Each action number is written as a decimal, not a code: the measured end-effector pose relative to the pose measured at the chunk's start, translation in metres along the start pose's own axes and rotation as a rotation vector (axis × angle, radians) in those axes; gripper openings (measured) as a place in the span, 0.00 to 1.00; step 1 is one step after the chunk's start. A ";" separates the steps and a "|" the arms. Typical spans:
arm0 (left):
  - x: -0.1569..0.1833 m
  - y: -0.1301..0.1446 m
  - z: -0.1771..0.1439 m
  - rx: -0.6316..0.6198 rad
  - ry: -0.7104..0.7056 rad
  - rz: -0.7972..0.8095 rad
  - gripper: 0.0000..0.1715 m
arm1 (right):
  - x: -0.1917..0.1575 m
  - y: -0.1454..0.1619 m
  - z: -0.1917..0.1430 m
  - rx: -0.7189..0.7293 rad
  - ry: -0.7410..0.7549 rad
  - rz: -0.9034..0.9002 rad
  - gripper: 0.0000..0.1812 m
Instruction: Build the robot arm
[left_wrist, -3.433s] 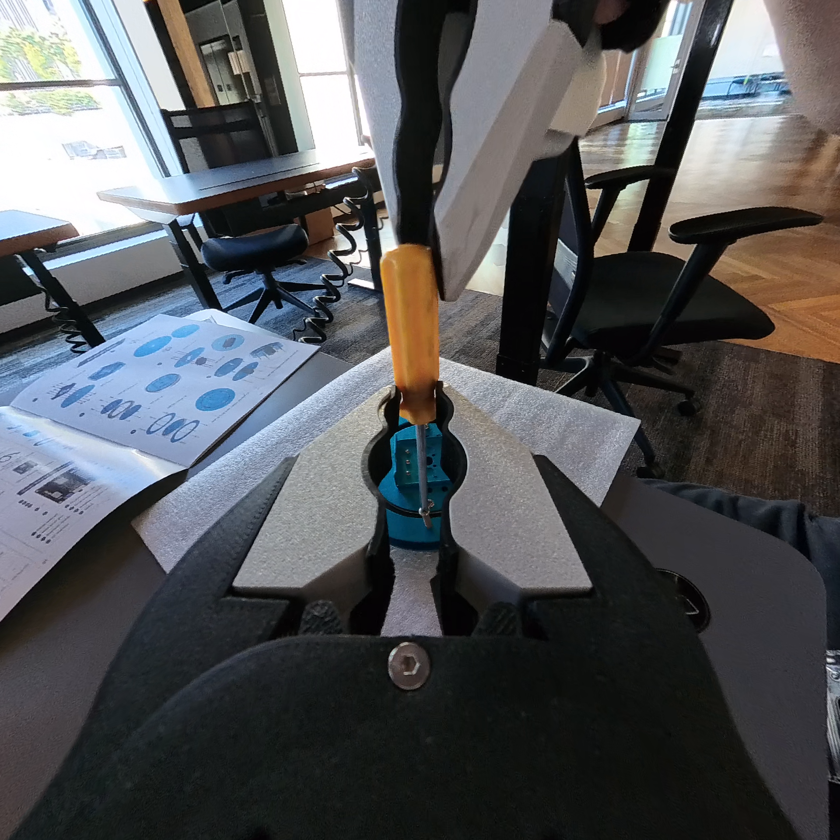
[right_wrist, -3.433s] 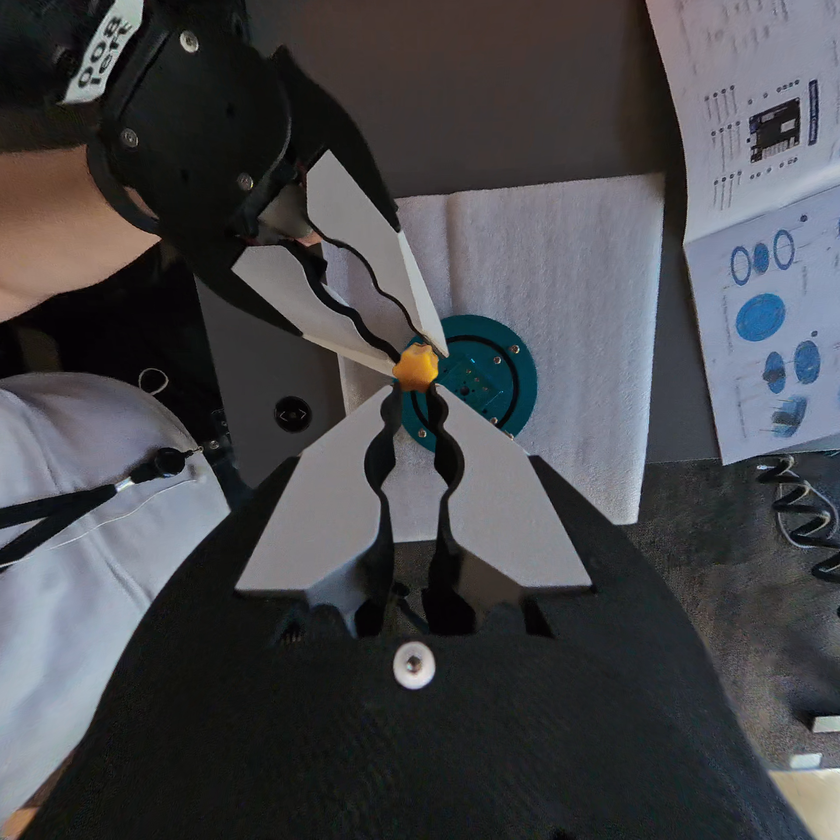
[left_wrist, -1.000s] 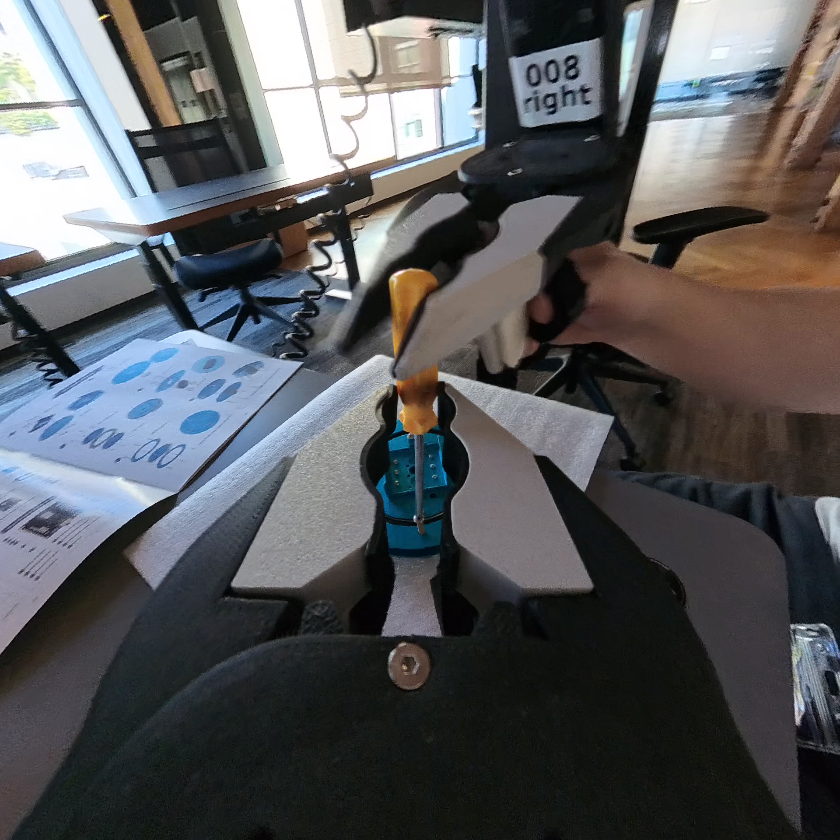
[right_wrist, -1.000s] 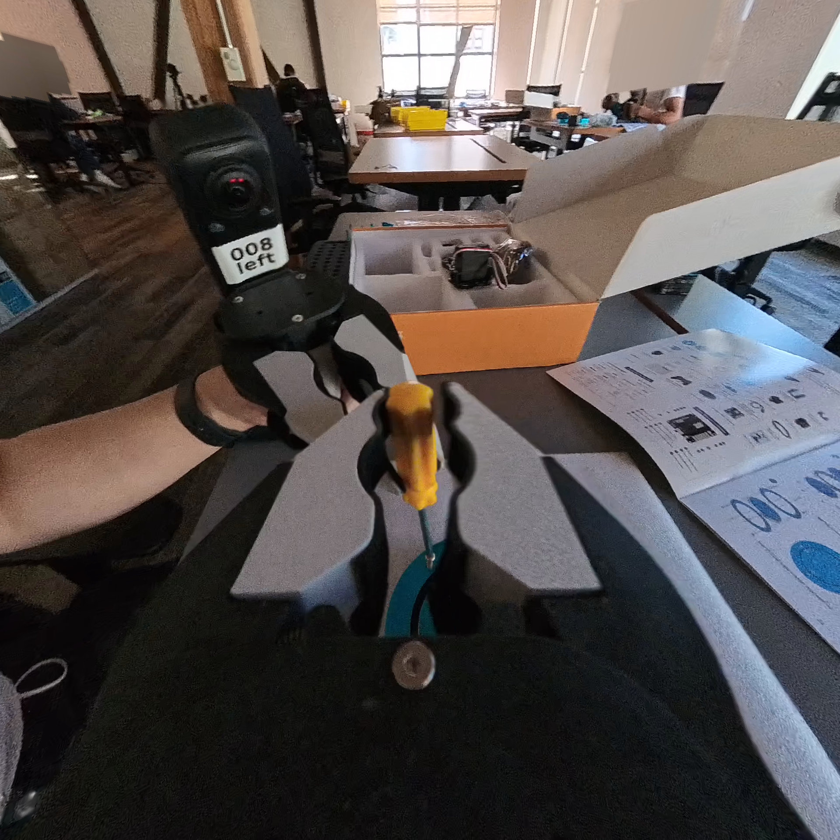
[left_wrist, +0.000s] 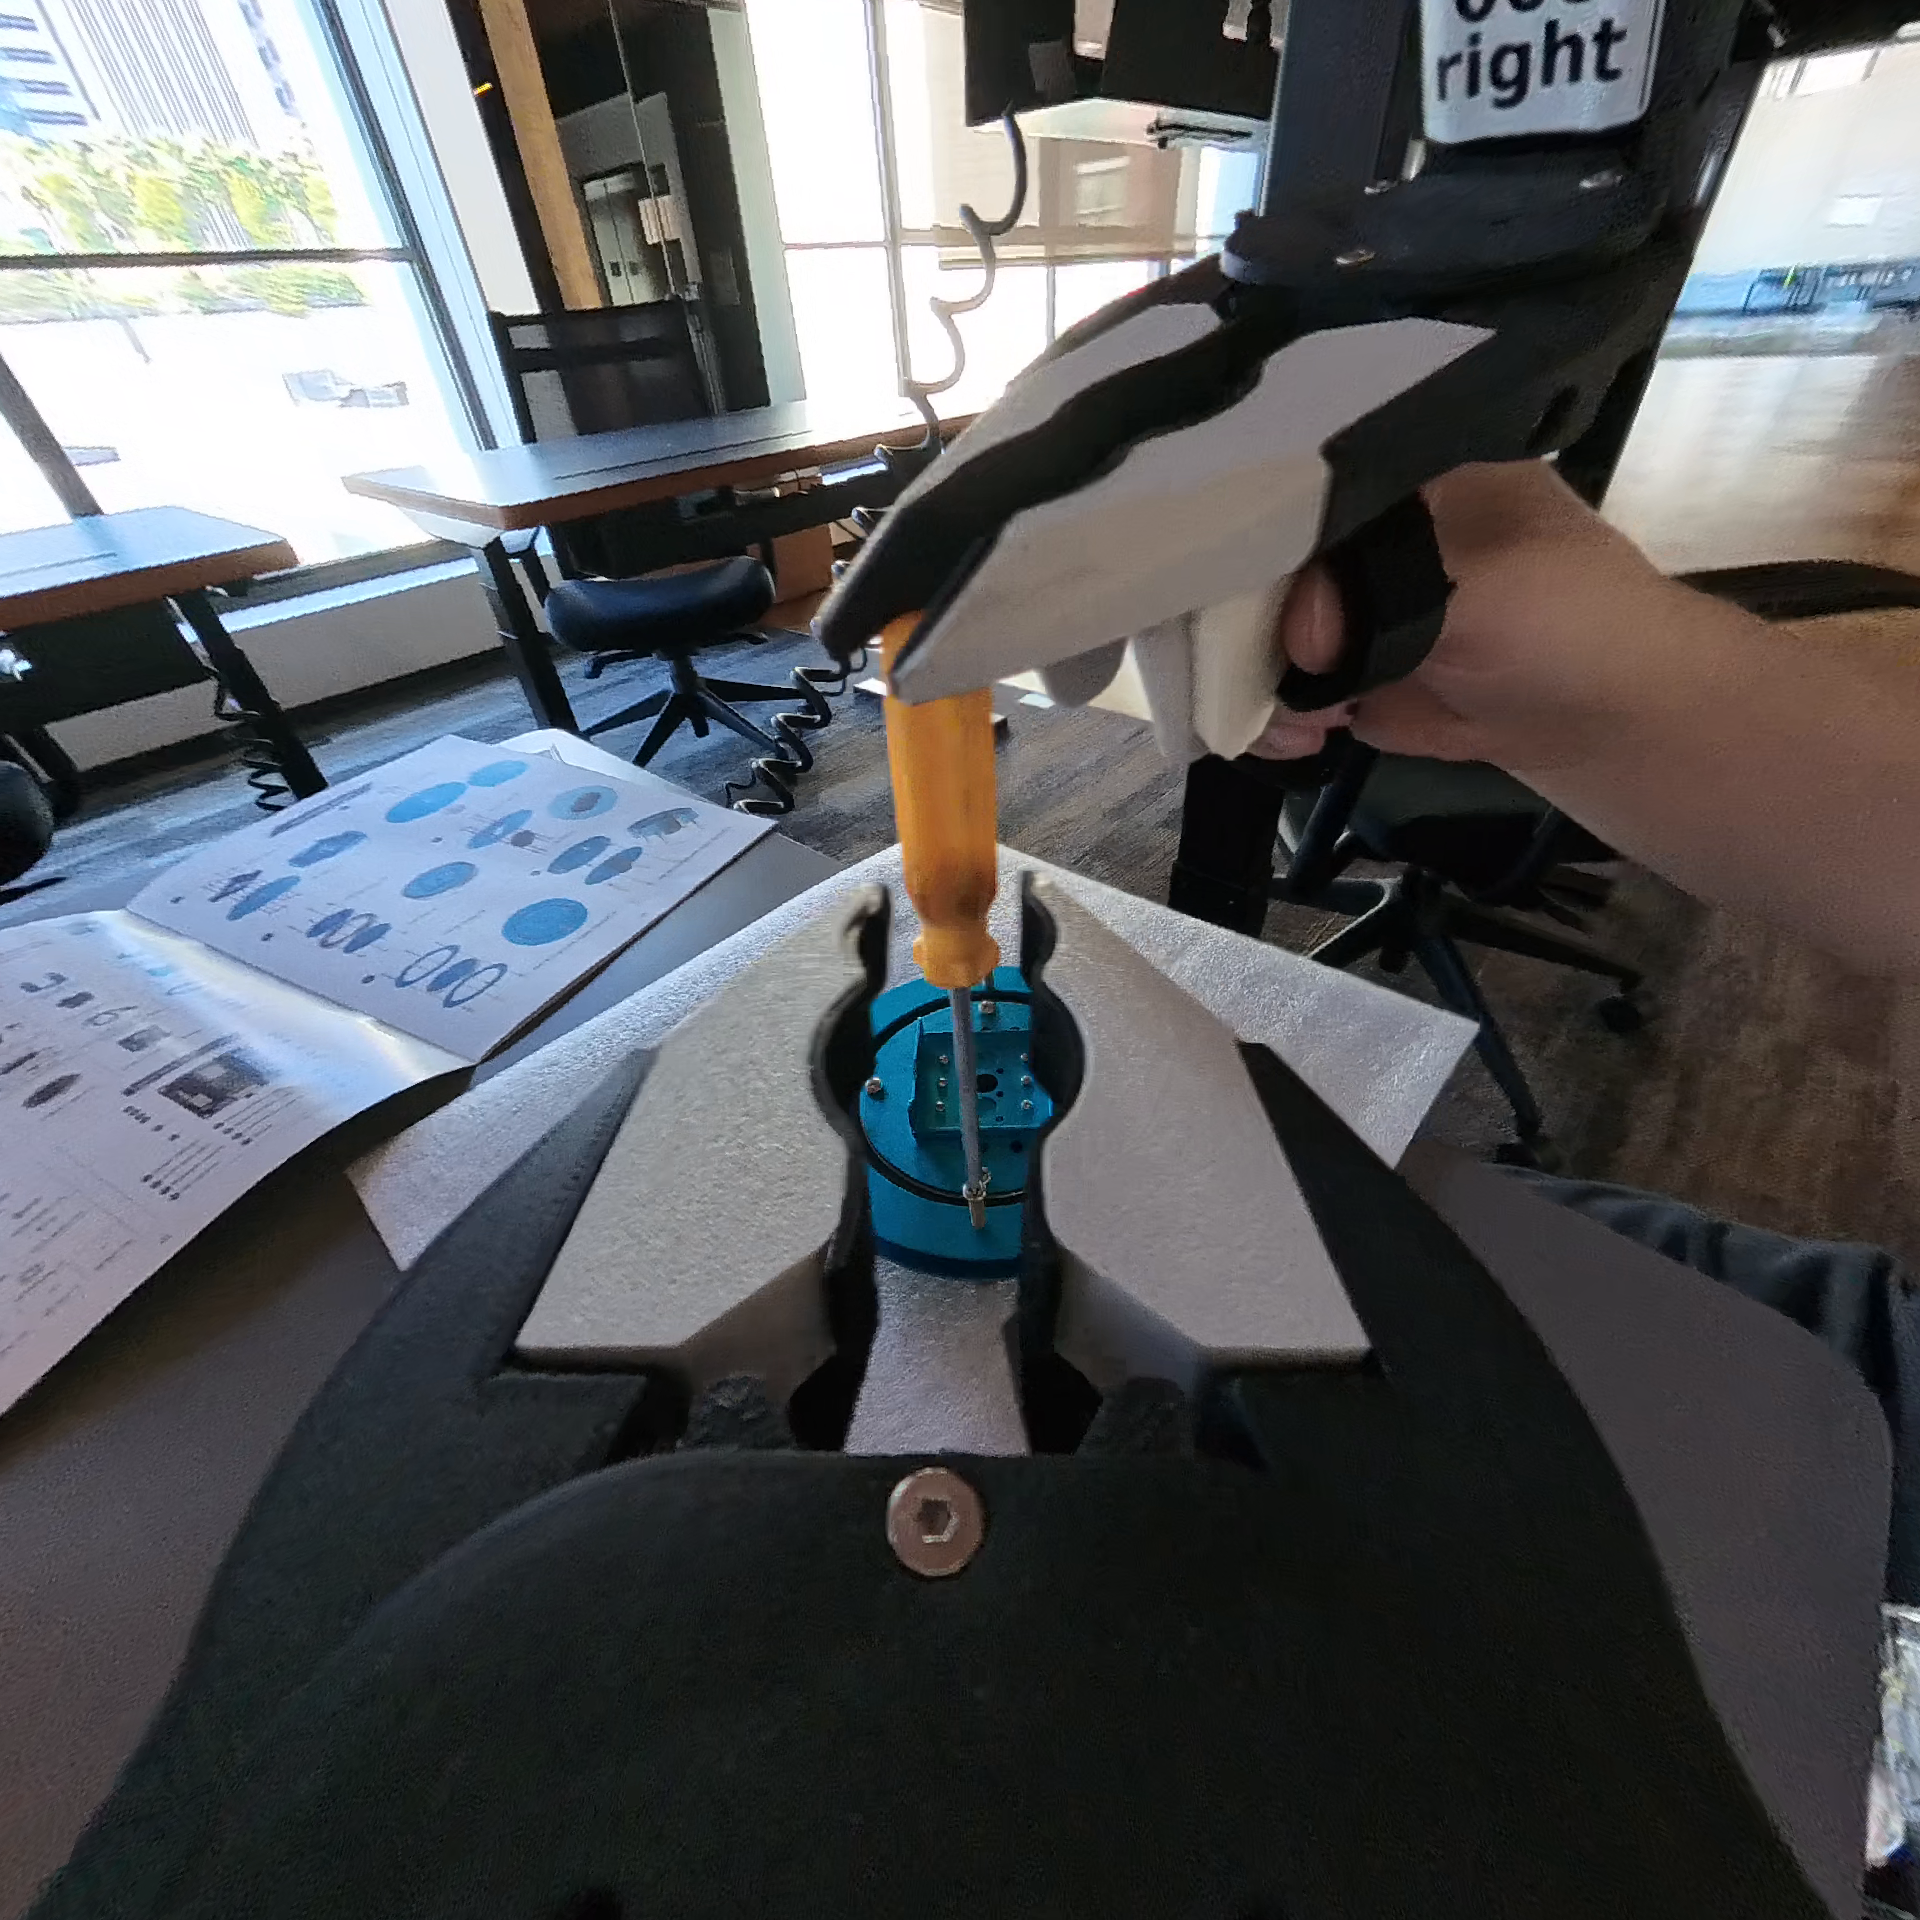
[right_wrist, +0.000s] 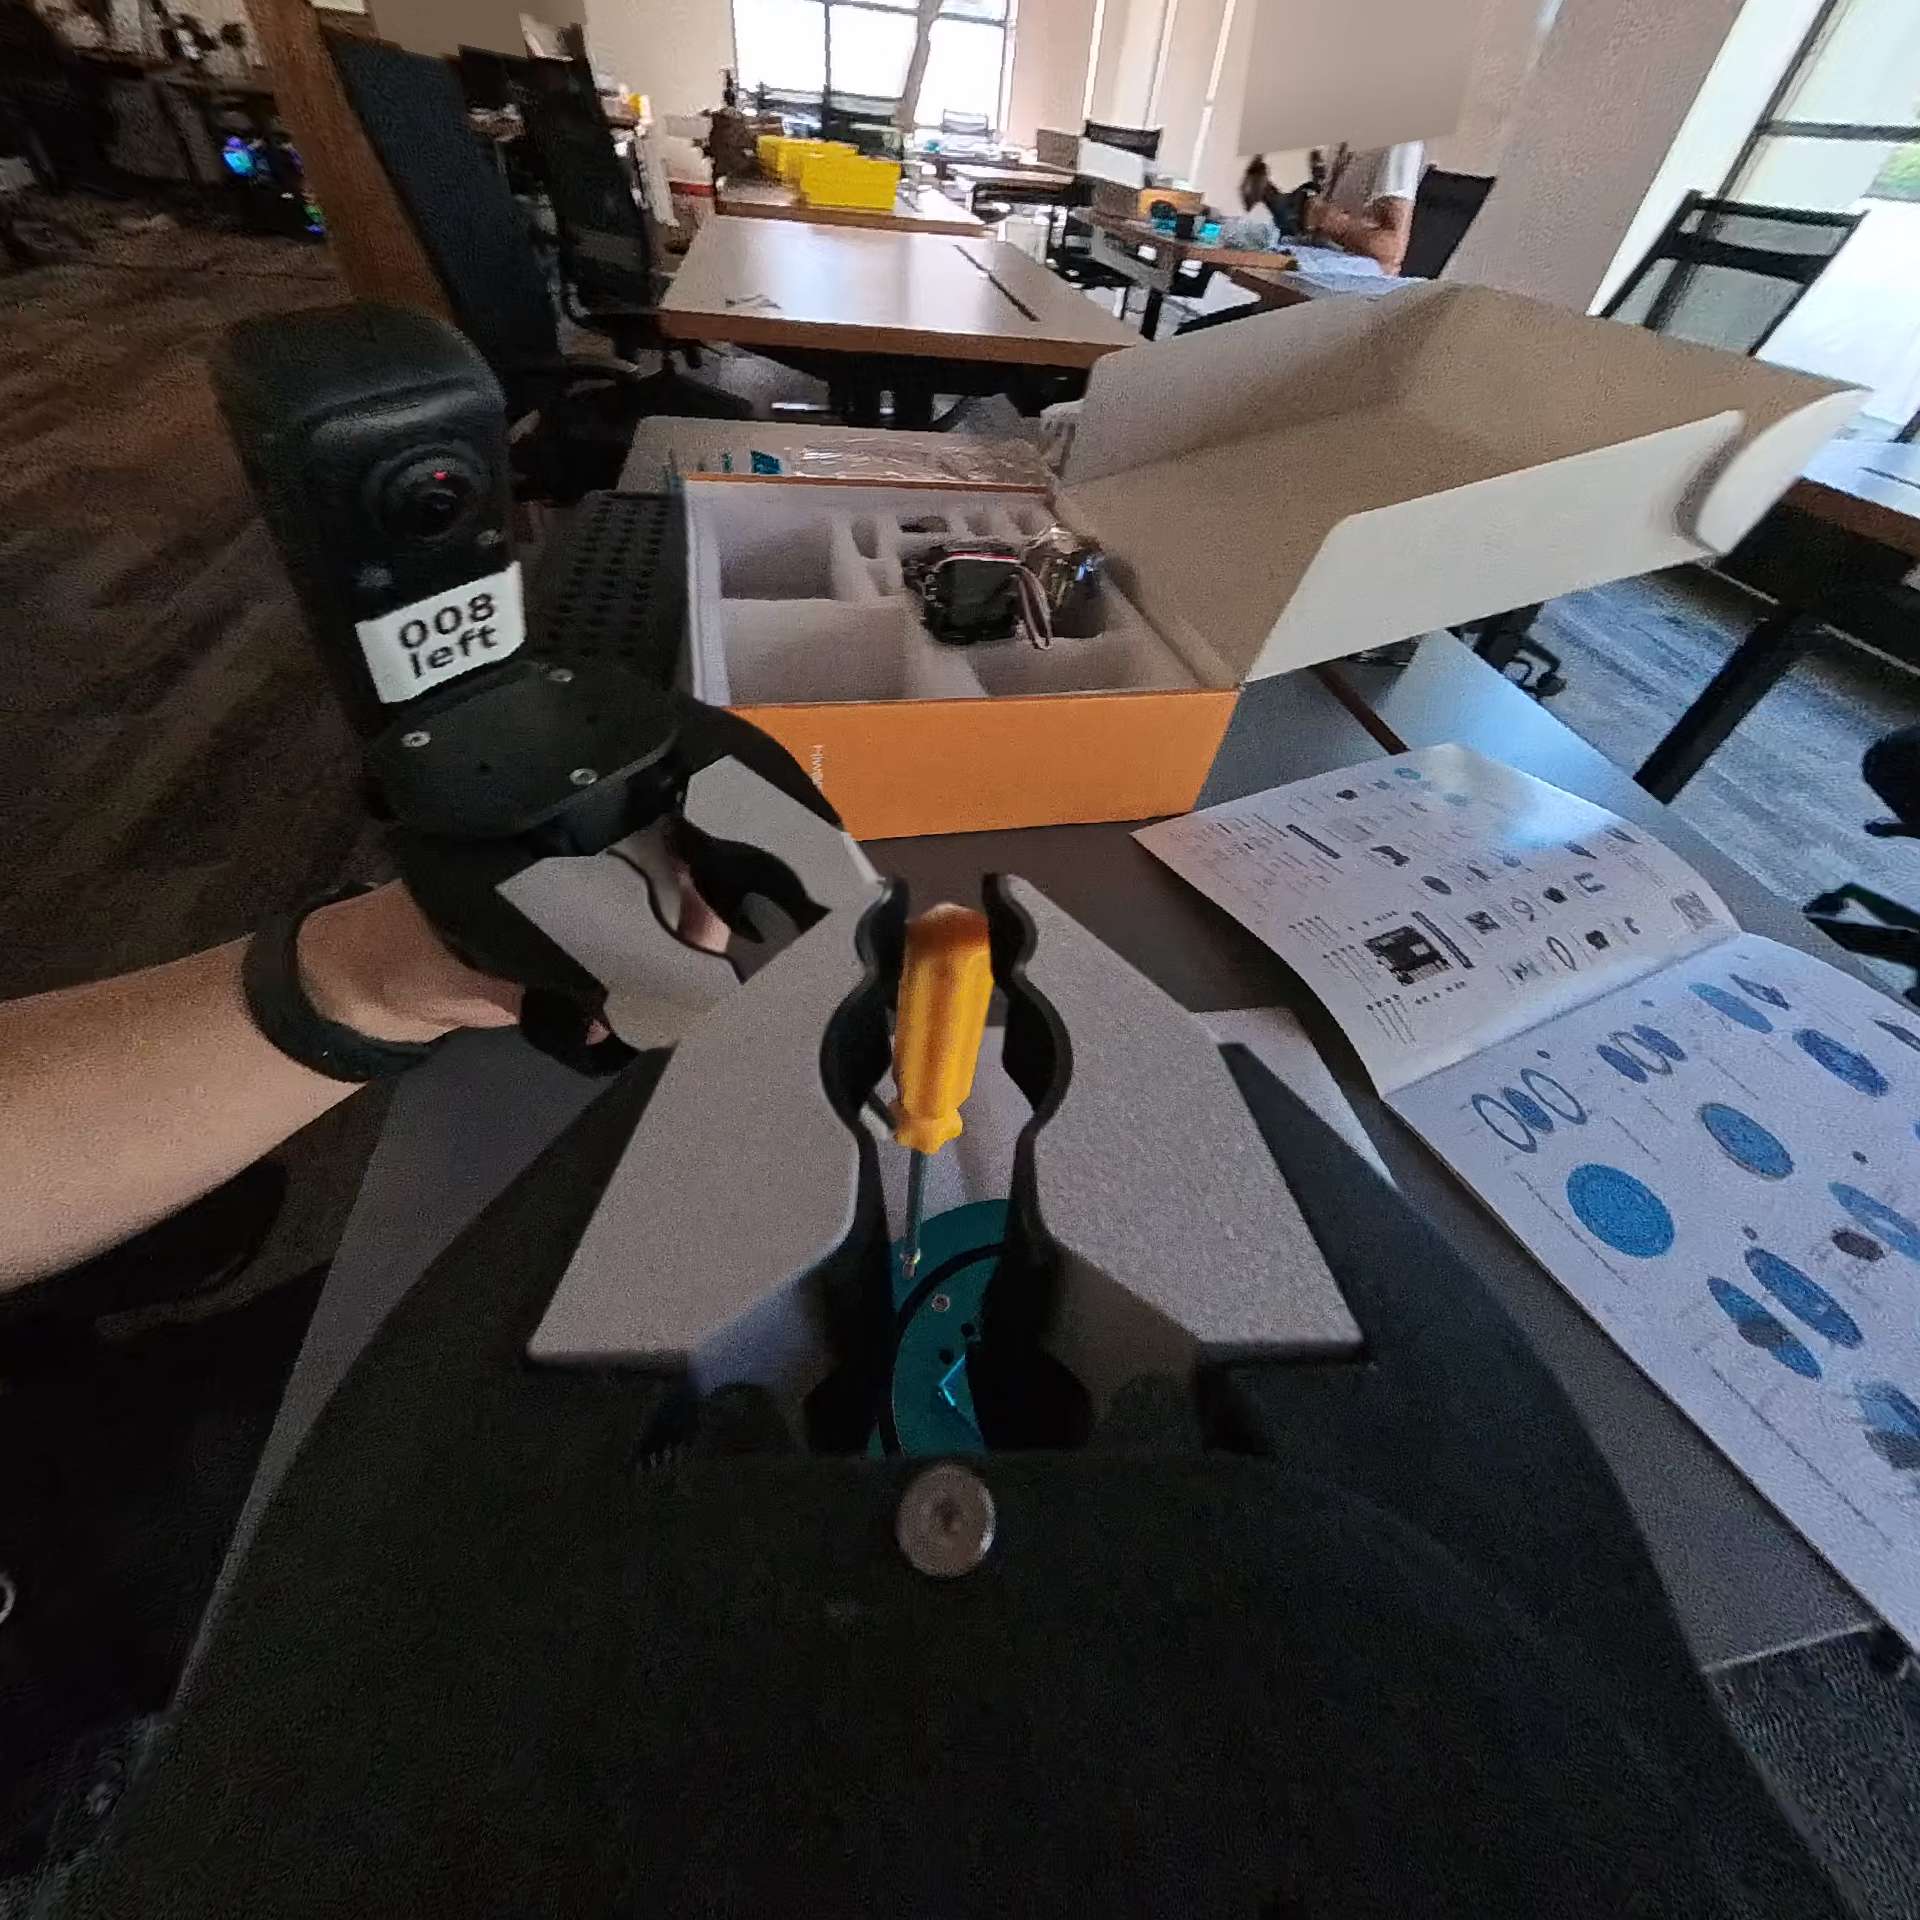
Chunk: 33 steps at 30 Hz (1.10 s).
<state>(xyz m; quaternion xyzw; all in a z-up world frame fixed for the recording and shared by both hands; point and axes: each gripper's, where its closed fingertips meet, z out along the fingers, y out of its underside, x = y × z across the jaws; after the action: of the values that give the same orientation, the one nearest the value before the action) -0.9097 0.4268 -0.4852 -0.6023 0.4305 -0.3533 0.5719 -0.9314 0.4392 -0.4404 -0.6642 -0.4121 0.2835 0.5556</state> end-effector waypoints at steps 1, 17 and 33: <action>0.000 0.000 0.000 -0.007 -0.014 0.028 0.08 | 0.002 0.000 0.000 0.004 0.039 0.016 0.08; -0.004 0.000 0.006 -0.004 -0.093 0.005 0.08 | 0.008 0.008 -0.001 0.139 0.140 0.116 0.09; -0.002 0.004 0.008 -0.002 -0.233 -0.017 0.08 | -0.004 0.018 0.009 0.144 0.160 0.147 0.24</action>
<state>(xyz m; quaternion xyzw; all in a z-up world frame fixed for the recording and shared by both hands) -0.9035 0.4320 -0.4894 -0.6435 0.3565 -0.2852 0.6144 -0.9367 0.4391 -0.4603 -0.6714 -0.2951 0.2985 0.6108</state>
